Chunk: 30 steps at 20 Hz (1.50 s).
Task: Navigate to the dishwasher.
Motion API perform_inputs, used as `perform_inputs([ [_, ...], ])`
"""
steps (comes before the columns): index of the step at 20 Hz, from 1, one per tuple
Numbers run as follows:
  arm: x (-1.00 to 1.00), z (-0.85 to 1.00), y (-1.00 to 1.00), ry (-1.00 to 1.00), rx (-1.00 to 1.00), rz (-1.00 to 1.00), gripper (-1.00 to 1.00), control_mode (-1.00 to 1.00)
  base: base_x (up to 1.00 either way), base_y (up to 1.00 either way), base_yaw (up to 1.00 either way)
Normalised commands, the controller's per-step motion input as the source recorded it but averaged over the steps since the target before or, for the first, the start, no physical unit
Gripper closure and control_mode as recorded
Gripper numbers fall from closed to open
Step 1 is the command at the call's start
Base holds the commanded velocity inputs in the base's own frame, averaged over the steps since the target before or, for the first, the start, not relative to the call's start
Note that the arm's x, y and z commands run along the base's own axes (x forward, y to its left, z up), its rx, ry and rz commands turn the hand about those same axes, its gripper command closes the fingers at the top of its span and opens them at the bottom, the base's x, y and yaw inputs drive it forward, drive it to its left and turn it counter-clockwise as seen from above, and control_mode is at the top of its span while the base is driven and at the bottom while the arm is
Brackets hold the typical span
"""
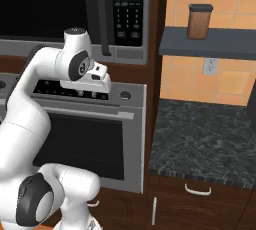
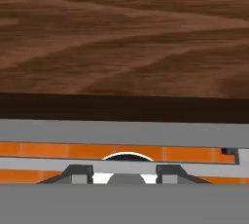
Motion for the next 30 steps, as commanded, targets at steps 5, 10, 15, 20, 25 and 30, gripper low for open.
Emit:
perform_inputs([
  [5,-0.67,-0.12,-0.03,0.00,0.00,0.00,-1.00,-1.00,0.00,0.00,0.00],
  [10,-0.55,-0.17,-0.02,0.00,-0.01,0.00,-1.00,1.00,-0.20,-0.01,0.00],
  [15,0.00,0.00,0.00,0.00,0.00,0.00,-1.00,1.00,-0.47,-0.43,-0.12],
  [20,0.00,0.00,0.00,0.00,0.00,0.00,-1.00,1.00,-0.28,-0.70,-0.47],
  [25,0.00,0.00,0.00,0.00,0.00,0.00,-1.00,1.00,-0.01,-0.71,-0.53],
  [30,0.00,0.00,0.00,0.00,0.00,0.00,-1.00,1.00,0.00,-0.77,-0.49],
])
